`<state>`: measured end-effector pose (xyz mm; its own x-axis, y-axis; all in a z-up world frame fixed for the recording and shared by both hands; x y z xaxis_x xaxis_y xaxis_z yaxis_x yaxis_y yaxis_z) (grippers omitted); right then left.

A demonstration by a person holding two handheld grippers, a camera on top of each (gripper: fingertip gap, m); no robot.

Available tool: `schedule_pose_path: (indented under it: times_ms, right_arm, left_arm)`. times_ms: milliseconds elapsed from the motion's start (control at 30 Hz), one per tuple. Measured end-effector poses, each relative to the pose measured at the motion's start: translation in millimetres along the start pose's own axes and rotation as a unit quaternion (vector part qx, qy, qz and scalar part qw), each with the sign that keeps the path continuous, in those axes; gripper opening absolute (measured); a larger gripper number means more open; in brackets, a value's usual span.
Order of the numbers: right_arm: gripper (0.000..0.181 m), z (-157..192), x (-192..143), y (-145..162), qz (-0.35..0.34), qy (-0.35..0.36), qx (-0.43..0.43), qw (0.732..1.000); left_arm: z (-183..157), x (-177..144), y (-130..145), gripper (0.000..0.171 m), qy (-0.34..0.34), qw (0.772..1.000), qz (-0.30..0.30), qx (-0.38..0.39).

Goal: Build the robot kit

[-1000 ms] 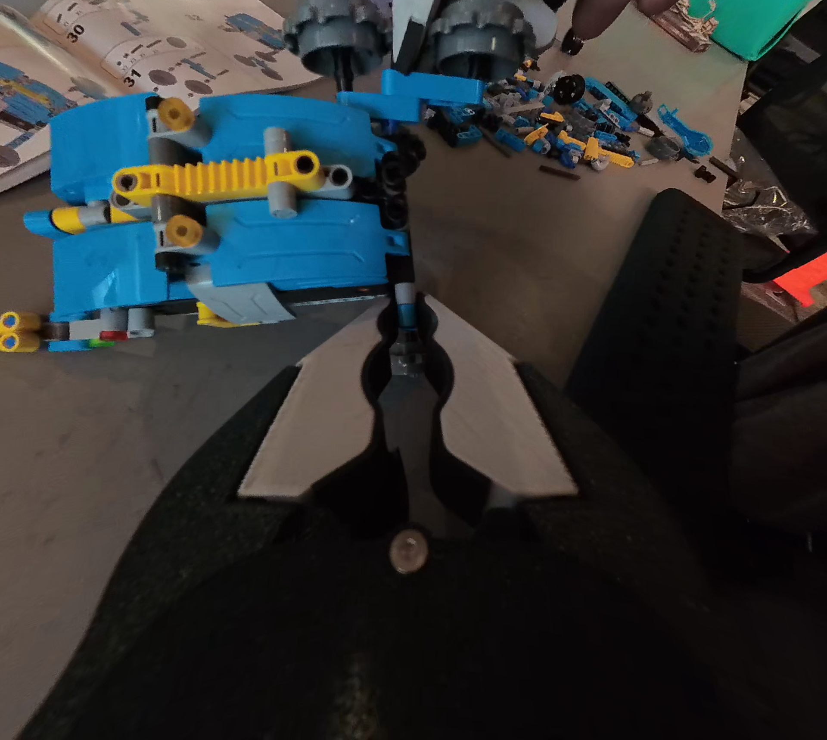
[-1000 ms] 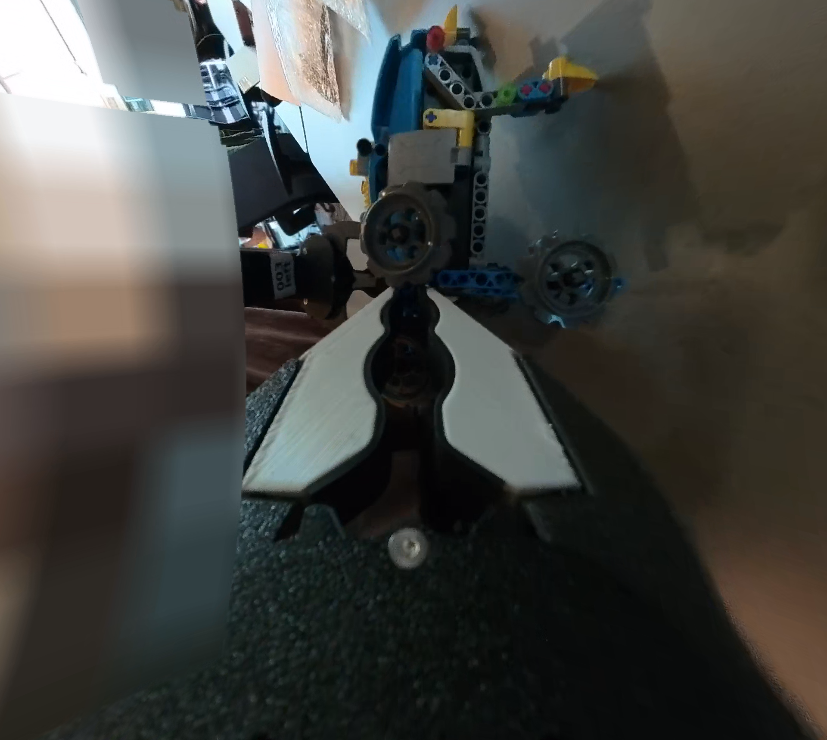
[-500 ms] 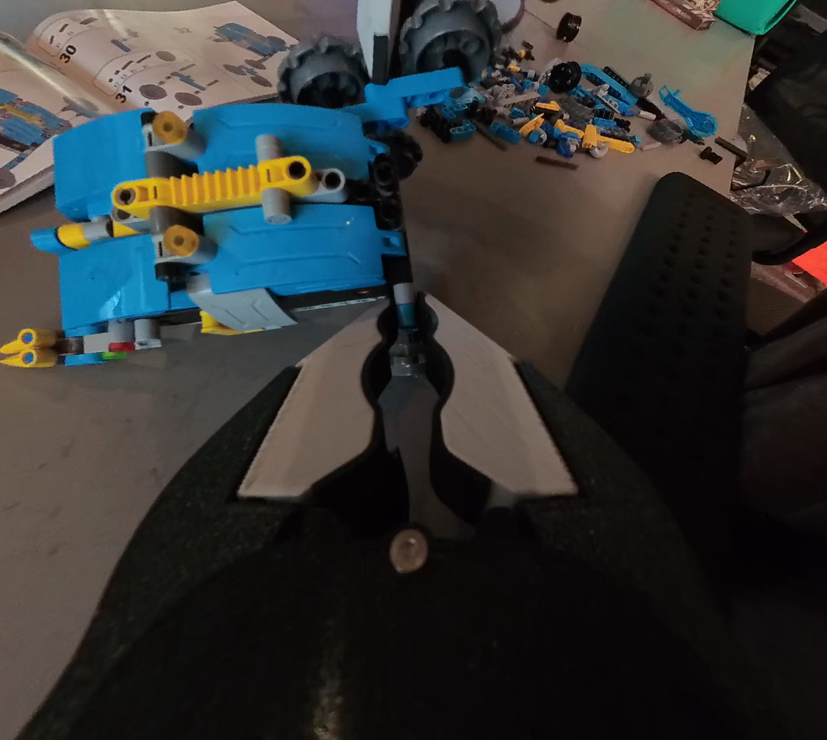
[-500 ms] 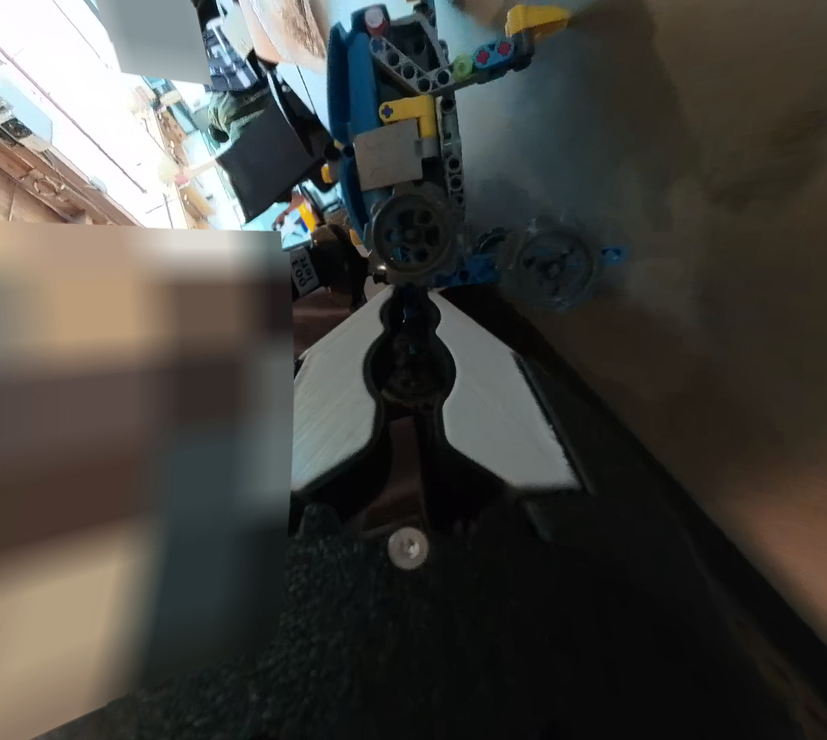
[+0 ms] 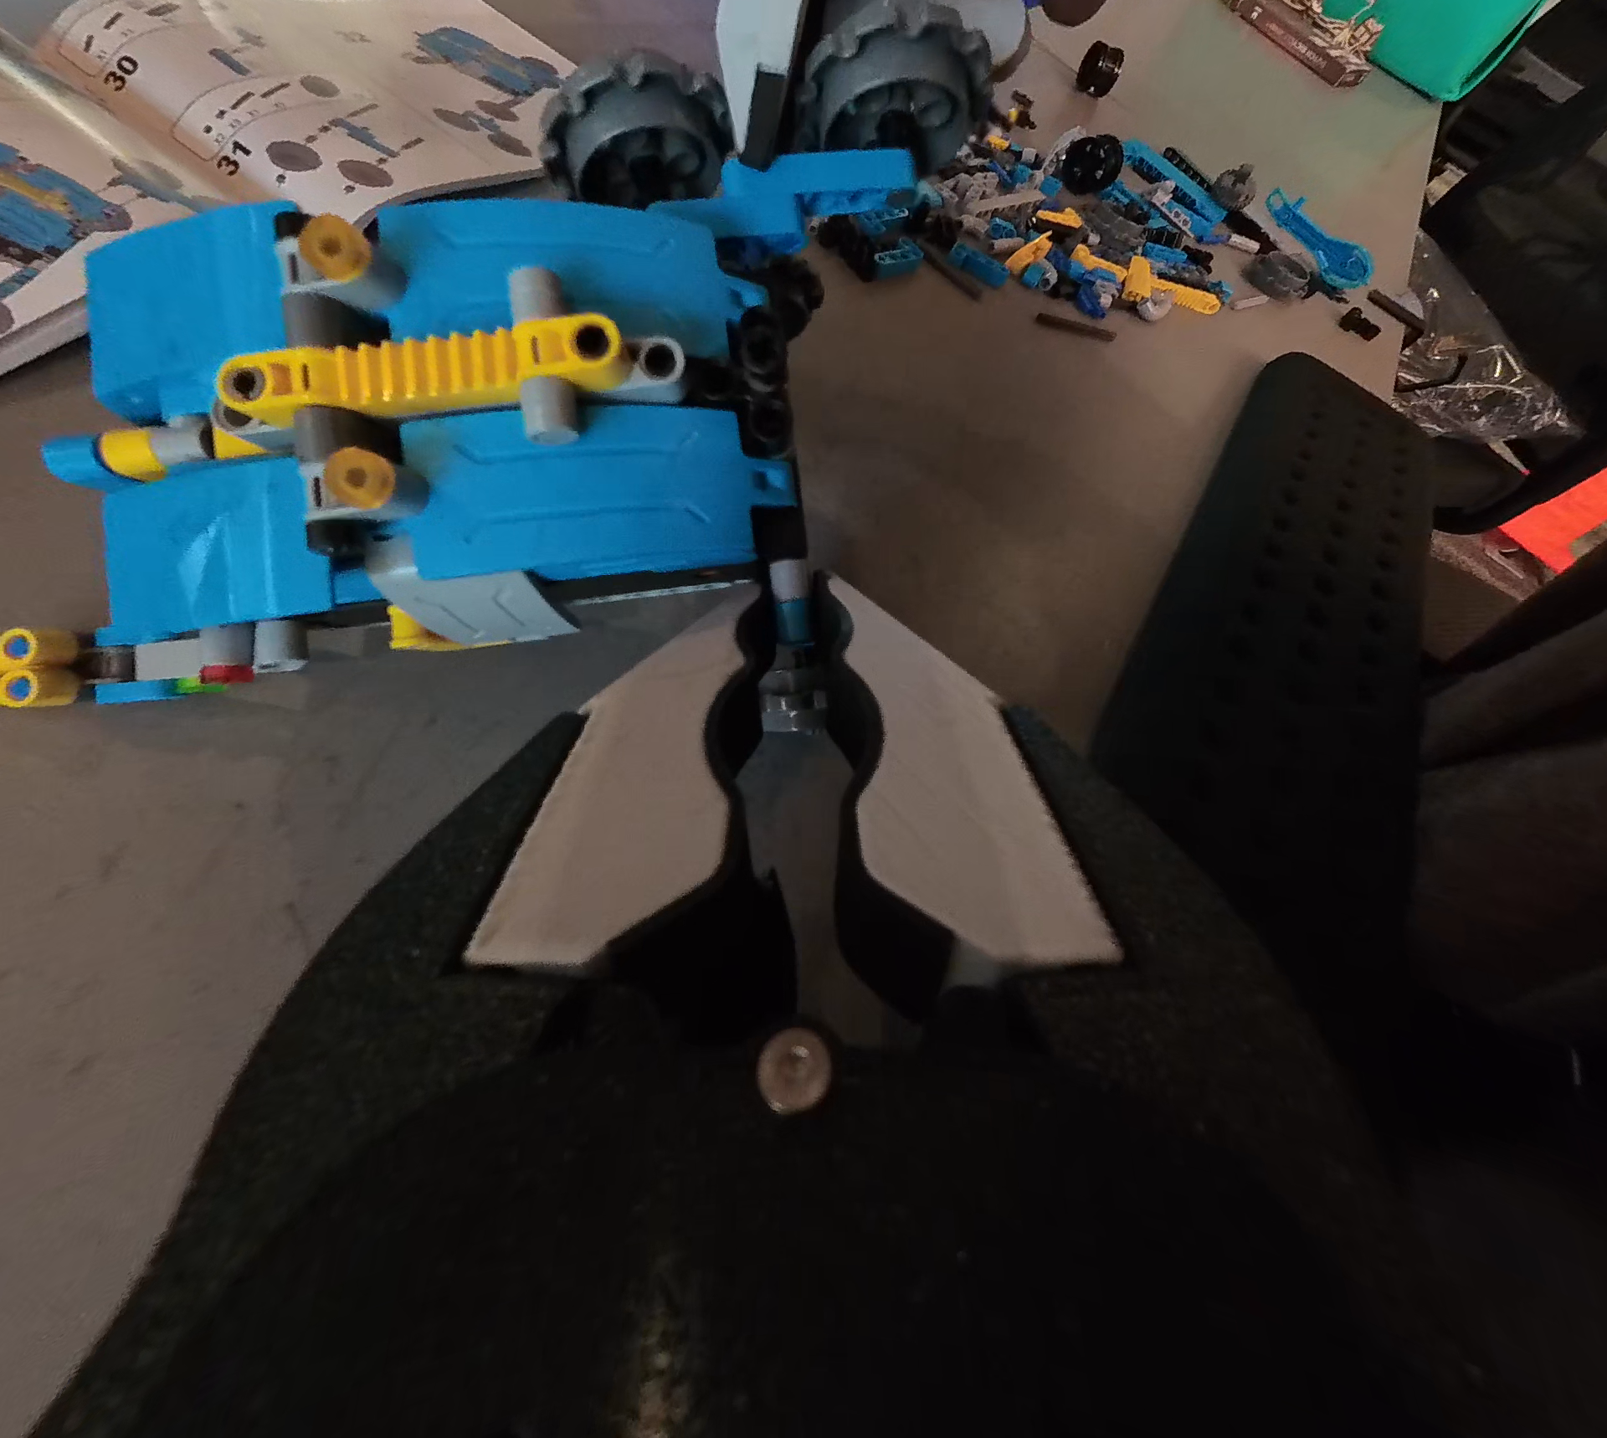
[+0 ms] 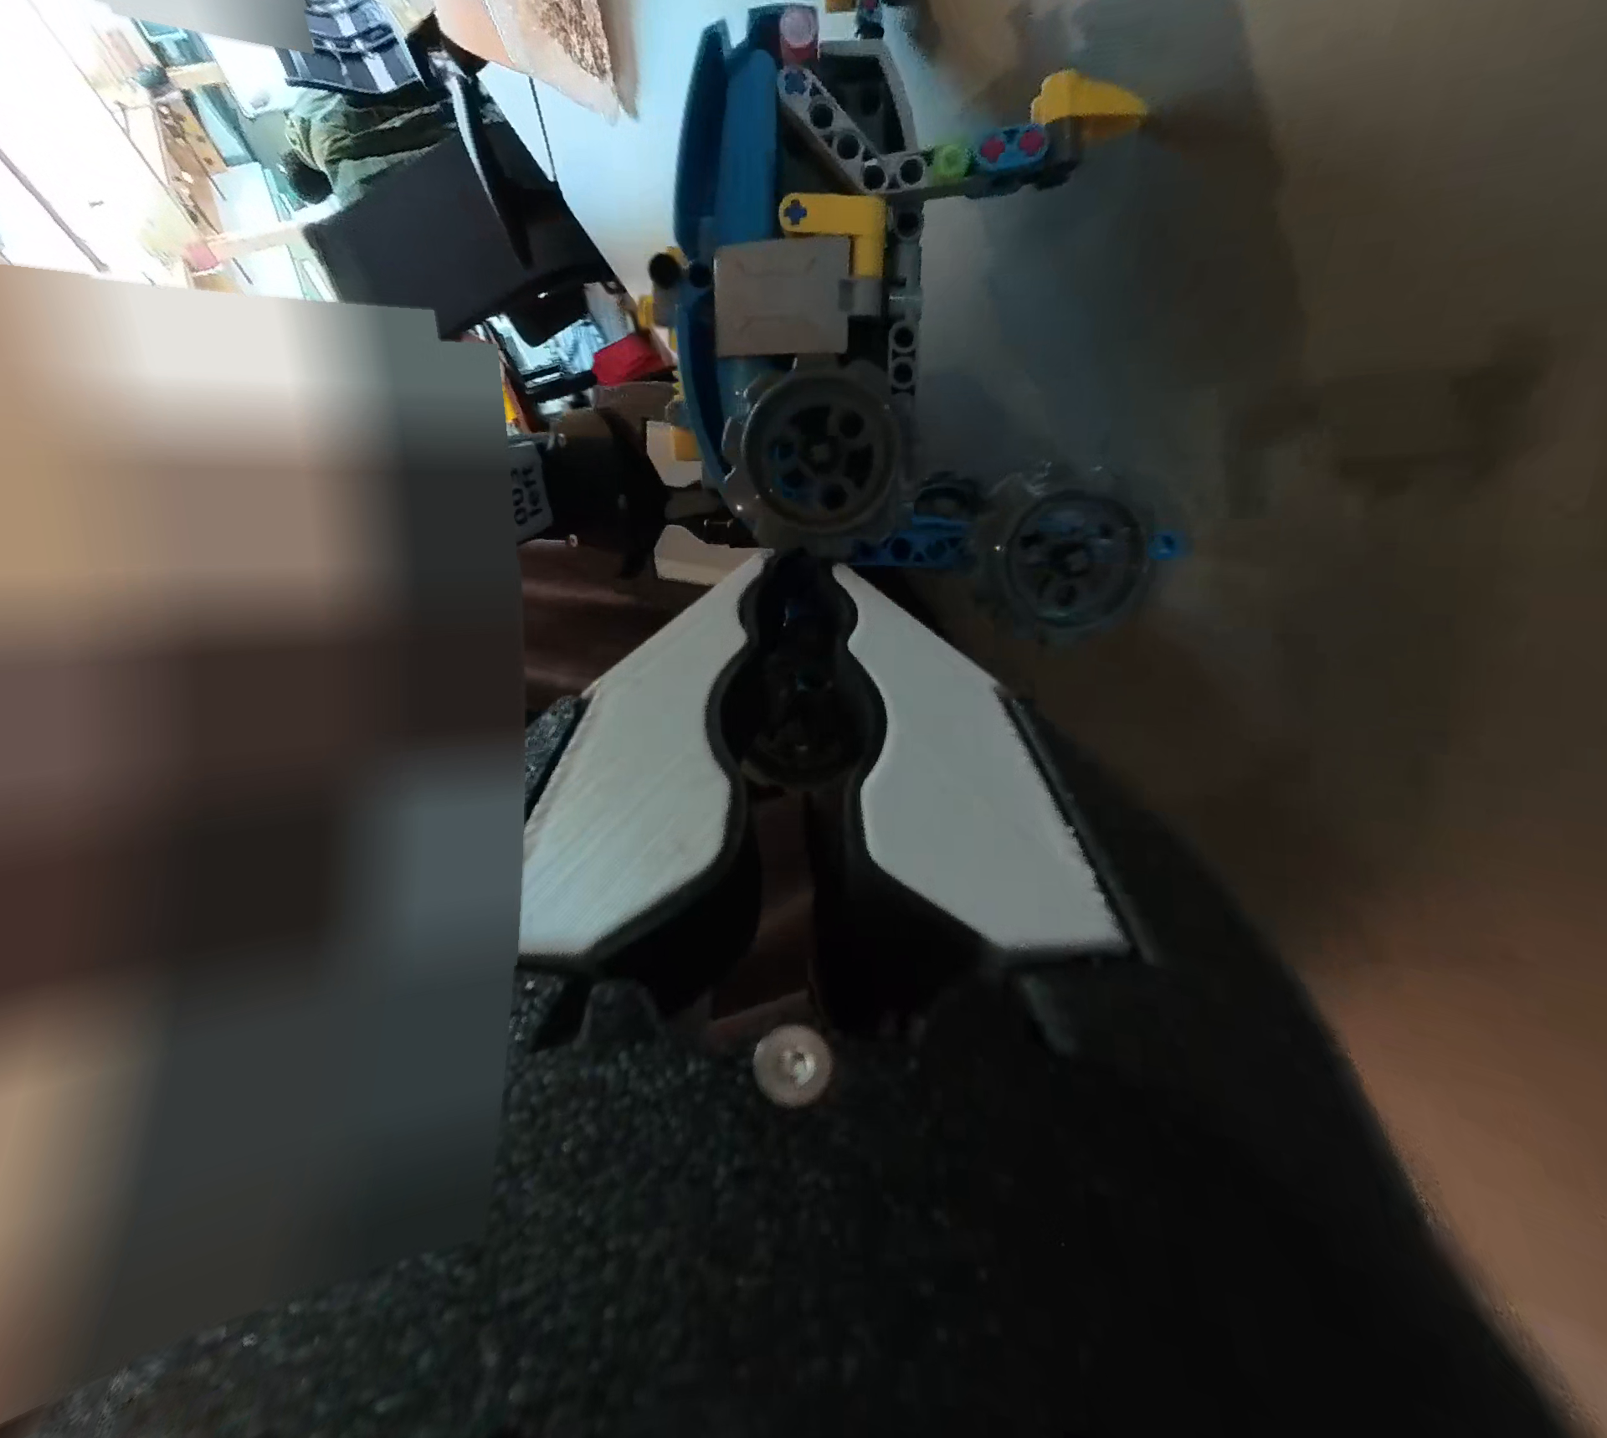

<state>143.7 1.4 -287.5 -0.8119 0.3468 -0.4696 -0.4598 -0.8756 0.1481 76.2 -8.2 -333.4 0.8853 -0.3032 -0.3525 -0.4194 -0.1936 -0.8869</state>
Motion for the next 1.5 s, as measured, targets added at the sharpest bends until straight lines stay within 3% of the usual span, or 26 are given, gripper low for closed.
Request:
schedule_pose_path:
  times_ms: [33, 167, 467, 700, 1233, 1333, 1400, 1500]
  right_arm:
    - [0.009, 1.0, 0.2, 1.1, 0.001, 0.005, -0.008, 1.0]
    - [0.008, 8.7, 3.1, 4.1, 0.0, 0.002, -0.025, 1.0]
    - [0.008, 7.5, 1.9, 4.6, -0.013, 0.075, -0.137, 0.988]
    - [0.009, 4.8, 1.0, 7.7, -0.054, 0.046, -0.066, 0.995]
    - [0.009, 9.9, 2.4, 6.5, -0.012, 0.13, -0.178, 0.975]
    - [0.009, 8.3, 1.9, 6.6, -0.023, 0.113, -0.138, 0.984]
    - [0.008, 7.3, 1.0, 8.8, -0.026, 0.074, -0.061, 0.995]
    - [0.009, 9.5, 0.2, 8.1, -0.026, 0.069, -0.065, 0.995]
  left_arm:
    - [0.0, 0.0, 0.0, 0.003, 0.001, 1.0, 0.0, -0.002]
    - [1.1, 1.5, 1.5, 0.002, 0.0, 1.0, 0.006, -0.006]
    - [1.0, 1.6, 1.0, 0.002, 0.005, 1.0, 0.004, -0.012]
    - [1.8, 1.9, 0.7, 0.003, 0.006, 1.0, 0.003, -0.023]
    - [1.8, 3.5, -0.3, 0.003, -0.008, 1.0, 0.004, -0.005]
    - [1.3, 3.5, -0.4, 0.003, -0.014, 1.0, 0.004, 0.005]
    - [-0.4, 3.9, 0.3, 0.003, -0.014, 1.0, 0.007, 0.014]
    - [-0.5, 4.2, 0.1, 0.004, -0.013, 1.0, 0.005, 0.015]
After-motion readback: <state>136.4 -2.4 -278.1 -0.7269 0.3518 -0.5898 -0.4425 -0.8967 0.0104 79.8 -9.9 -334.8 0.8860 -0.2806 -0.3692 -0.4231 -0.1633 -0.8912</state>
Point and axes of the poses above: each gripper's, where its closed fingertips meet, x out along the fingers, y out of its underside, z = x × y across the jaws, the point moved 1 cm from there along -x, back along the fingers, and after that the axes turned 5 degrees about -z, right-handed, at the moved point
